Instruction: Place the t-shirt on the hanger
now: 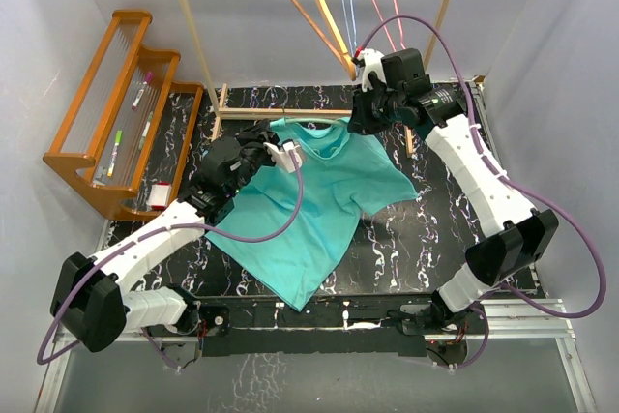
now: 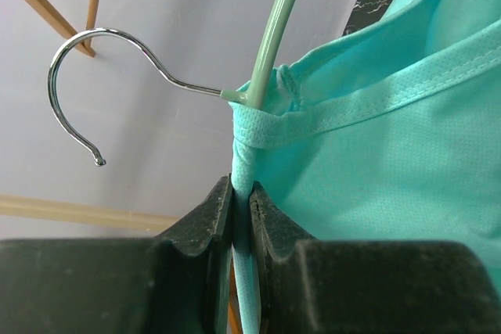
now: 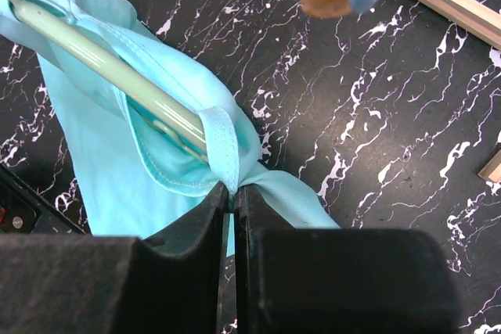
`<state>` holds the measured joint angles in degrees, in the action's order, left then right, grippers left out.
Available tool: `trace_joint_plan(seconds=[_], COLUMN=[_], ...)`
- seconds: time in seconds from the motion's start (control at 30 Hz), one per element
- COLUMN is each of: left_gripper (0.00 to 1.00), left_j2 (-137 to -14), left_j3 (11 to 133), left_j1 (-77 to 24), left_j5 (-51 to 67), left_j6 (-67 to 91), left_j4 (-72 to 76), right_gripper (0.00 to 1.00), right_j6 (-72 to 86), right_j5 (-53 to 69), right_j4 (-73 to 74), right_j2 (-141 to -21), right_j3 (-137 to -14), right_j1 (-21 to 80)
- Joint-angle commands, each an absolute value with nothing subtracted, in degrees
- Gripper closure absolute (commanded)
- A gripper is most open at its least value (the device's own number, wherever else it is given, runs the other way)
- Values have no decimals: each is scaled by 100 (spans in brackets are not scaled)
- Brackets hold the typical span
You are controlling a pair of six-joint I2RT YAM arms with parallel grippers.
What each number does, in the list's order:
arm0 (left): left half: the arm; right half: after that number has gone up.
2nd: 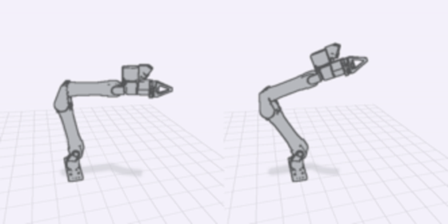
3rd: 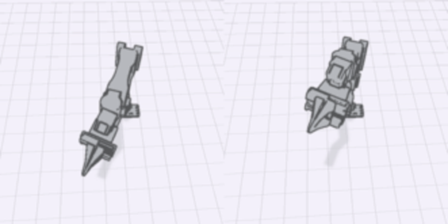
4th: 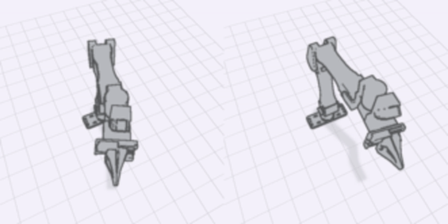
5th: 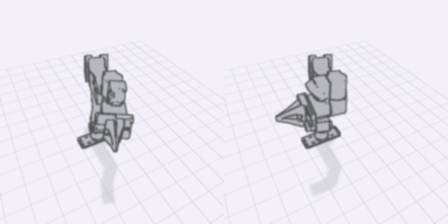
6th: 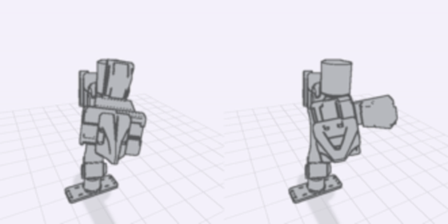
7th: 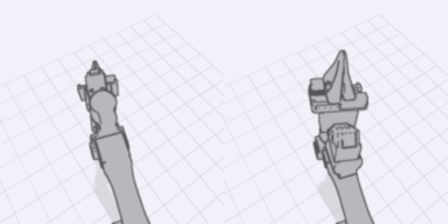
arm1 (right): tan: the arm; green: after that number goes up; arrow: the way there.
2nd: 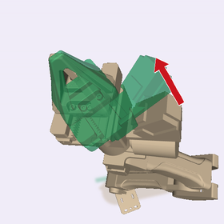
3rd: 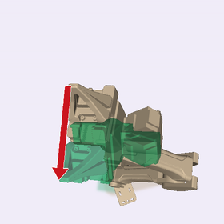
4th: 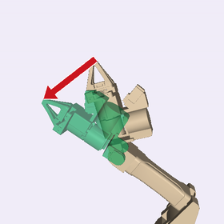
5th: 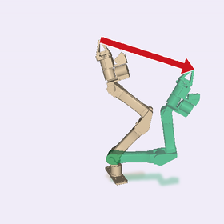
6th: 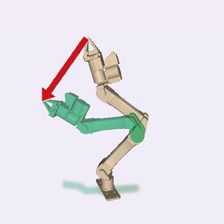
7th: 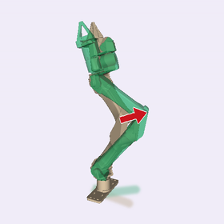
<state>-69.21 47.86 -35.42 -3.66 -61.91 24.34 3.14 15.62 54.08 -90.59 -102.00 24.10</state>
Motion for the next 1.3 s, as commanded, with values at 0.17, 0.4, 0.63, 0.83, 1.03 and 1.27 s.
trace_joint_plan(seconds=[0.17, 0.4, 0.63, 0.83, 1.03, 1.27], left_gripper=[100, 100, 100, 100, 100, 100], left_j2=[-6406, -6465, -6845, -6844, -6776, -6984], left_j3=[4614, 4908, 5993, 6377, 6036, 5880], left_j1=[-3586, -3579, -3577, -3582, -3577, -3577], left_j5=[500, 956, 1002, 1201, 1048, 573], left_j6=[-6774, -6965, -6401, -6072, -6383, -6683], left_j4=[2674, 2533, 2173, 1945, 2095, 2494], right_gripper=[92, 92, 92, 92, 92, 92], right_j6=[287, 147, -58, -208, -171, -129], right_j5=[1674, 1887, 2123, 2248, 2297, 2239], right_j4=[5390, 5595, 5827, 5806, 5635, 5941], right_j2=[-9325, -9530, -9652, -9576, -9243, -9205], right_j3=[-11016, -11359, -11841, -11626, -11722, -12095], right_j1=[2493, 2565, 2624, 2685, 2689, 2689])
